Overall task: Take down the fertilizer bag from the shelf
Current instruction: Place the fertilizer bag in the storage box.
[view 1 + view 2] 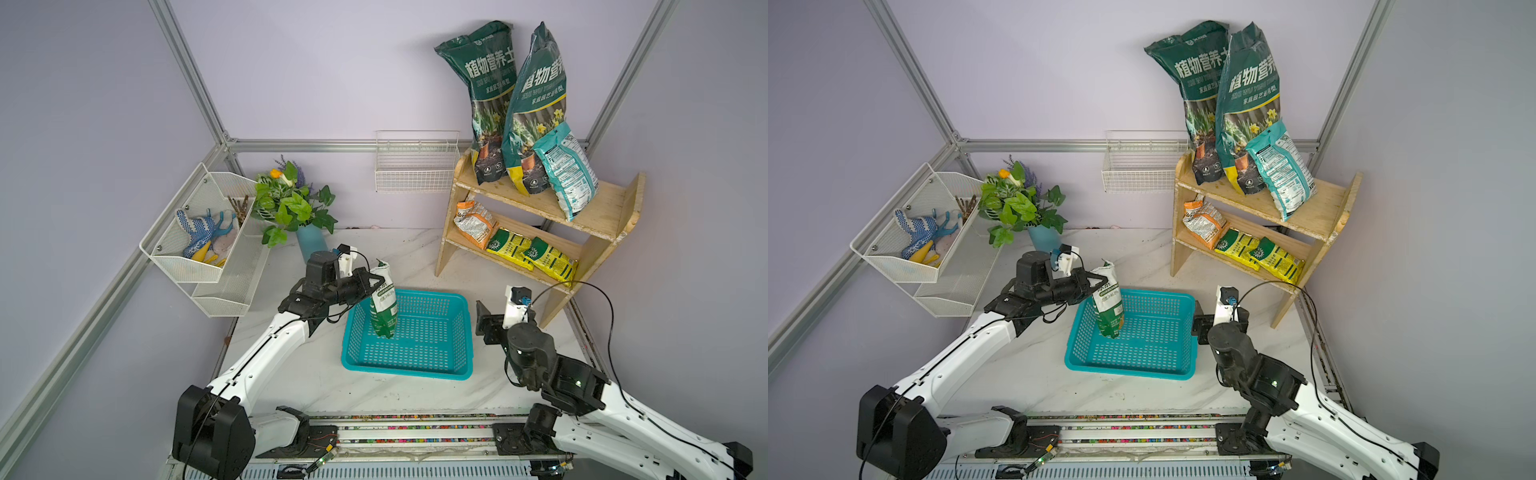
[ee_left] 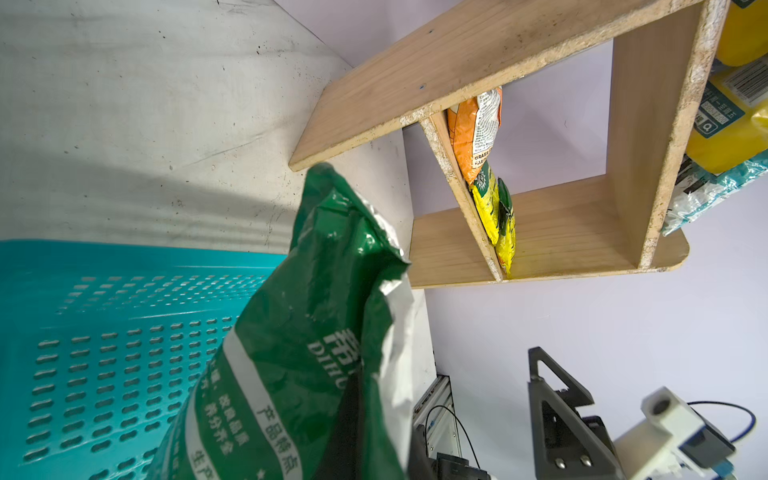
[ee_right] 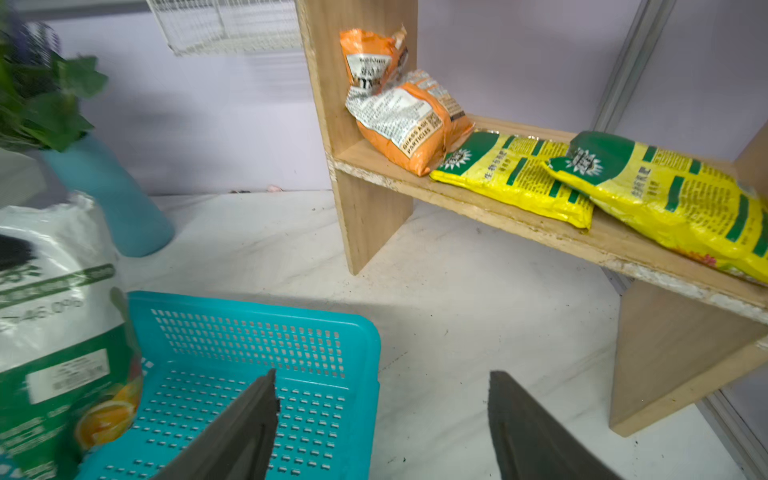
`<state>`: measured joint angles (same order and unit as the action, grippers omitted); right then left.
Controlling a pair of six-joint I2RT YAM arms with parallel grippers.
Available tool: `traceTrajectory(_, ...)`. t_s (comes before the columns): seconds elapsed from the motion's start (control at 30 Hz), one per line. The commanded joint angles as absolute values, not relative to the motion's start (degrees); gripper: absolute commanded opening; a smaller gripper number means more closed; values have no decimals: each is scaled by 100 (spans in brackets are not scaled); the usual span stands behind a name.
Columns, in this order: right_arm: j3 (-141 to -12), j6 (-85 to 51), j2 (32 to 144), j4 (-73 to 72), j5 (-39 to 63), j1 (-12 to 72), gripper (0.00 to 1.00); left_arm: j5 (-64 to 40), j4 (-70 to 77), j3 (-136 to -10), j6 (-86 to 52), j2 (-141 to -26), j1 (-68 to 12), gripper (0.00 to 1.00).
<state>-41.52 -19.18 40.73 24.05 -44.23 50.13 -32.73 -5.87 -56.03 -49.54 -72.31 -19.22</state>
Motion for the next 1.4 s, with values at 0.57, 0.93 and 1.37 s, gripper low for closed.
traceTrajectory(0.57,-4107,-2146,3886,2342,-3341,4272,86,-2817,726,-5885,-4003,-7471,-1925,0)
traceTrajectory(0.93,-4113,-2162,3953,2347,-3252,4206,86,-2953,1761,-5300,-3312,-7734,-1874,0)
traceTrajectory(1.37,-4096,-2177,3974,2342,-3204,4175,86,-3909,3704,-4260,-4038,-8684,-967,0)
